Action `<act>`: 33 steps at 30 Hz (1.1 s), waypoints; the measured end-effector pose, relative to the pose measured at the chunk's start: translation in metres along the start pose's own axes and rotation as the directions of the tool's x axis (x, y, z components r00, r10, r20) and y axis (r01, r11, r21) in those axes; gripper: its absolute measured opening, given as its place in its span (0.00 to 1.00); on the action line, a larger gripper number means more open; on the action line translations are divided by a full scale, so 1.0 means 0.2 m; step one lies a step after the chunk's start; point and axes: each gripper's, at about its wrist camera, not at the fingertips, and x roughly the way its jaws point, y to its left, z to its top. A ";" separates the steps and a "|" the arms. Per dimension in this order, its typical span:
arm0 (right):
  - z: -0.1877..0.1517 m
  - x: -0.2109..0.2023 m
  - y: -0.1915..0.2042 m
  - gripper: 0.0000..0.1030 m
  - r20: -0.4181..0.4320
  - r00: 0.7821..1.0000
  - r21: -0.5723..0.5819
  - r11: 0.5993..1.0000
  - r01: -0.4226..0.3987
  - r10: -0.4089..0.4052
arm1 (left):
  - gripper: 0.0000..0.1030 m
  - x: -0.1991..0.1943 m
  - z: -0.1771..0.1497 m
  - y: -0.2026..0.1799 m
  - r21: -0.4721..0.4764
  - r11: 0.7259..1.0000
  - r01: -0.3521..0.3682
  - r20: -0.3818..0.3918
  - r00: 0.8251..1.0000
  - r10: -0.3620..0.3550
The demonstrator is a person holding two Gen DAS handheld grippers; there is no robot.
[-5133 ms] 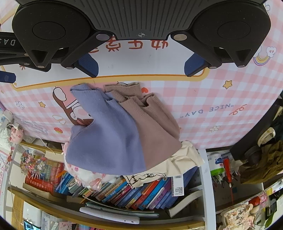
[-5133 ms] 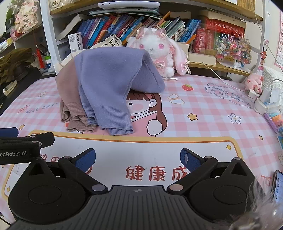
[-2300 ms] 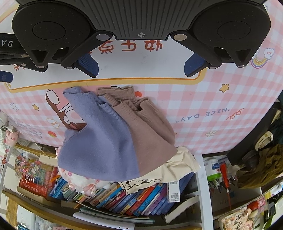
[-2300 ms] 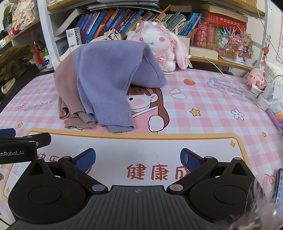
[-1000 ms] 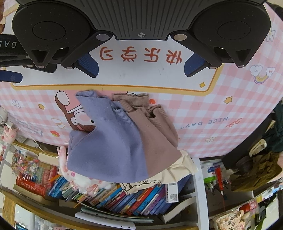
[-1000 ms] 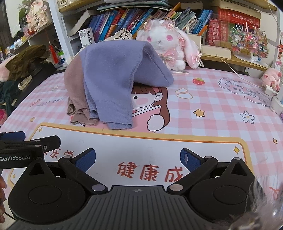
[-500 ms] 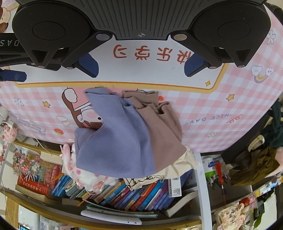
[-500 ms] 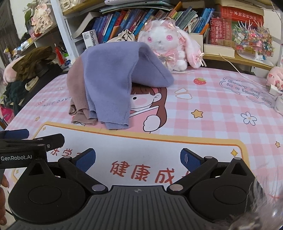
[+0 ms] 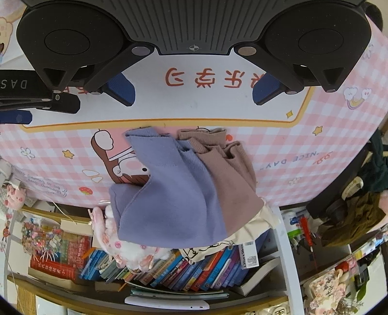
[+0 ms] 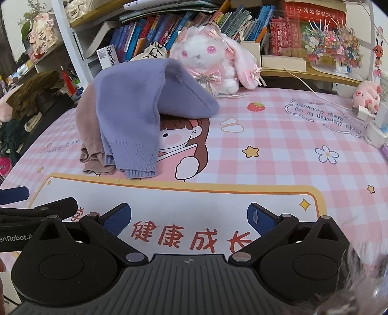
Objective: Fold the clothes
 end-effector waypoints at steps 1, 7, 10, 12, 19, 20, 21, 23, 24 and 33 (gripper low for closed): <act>0.00 0.00 0.00 1.00 0.003 1.000 -0.003 1.000 -0.001 0.001 | 1.00 0.00 0.00 0.00 -0.004 1.000 0.002 -0.003 1.000 -0.002; 0.03 0.01 -0.03 1.00 0.033 0.999 -0.003 1.000 0.002 -0.002 | 1.00 0.01 0.04 -0.02 0.020 0.999 -0.032 0.042 0.999 0.031; 0.08 0.04 -0.07 1.00 0.043 0.999 0.031 0.999 0.005 -0.006 | 1.00 0.05 0.09 -0.03 0.030 0.996 -0.088 0.063 0.994 0.086; 0.12 0.06 -0.09 0.98 0.033 0.999 0.071 0.997 -0.028 0.026 | 1.00 0.08 0.11 -0.03 0.028 0.995 -0.100 0.054 0.994 0.098; 0.20 0.13 -0.19 0.70 0.008 0.996 0.204 0.974 -0.094 0.094 | 1.00 0.25 0.18 -0.07 0.079 0.991 -0.104 0.034 0.994 0.101; 0.21 0.13 -0.20 0.71 0.010 0.996 0.216 0.972 -0.093 0.093 | 1.00 0.27 0.19 -0.09 0.103 0.989 -0.108 0.044 0.994 0.104; 0.22 0.13 -0.21 0.73 0.011 0.995 0.229 0.969 -0.096 0.096 | 1.00 0.30 0.20 -0.12 0.126 0.986 -0.112 0.058 0.993 0.106; 0.24 0.13 -0.24 0.76 0.013 0.995 0.258 0.961 -0.102 0.103 | 1.00 0.35 0.24 -0.19 0.169 0.978 -0.125 0.097 0.989 0.109; 0.25 0.13 -0.26 0.77 0.014 0.994 0.274 0.956 -0.107 0.107 | 1.00 0.37 0.26 -0.23 0.188 0.973 -0.136 0.118 0.986 0.115; 0.24 0.12 -0.42 0.78 -0.007 0.987 0.533 0.836 -0.133 0.161 | 0.98 0.58 0.47 -0.54 0.347 0.900 -0.265 0.307 0.938 0.158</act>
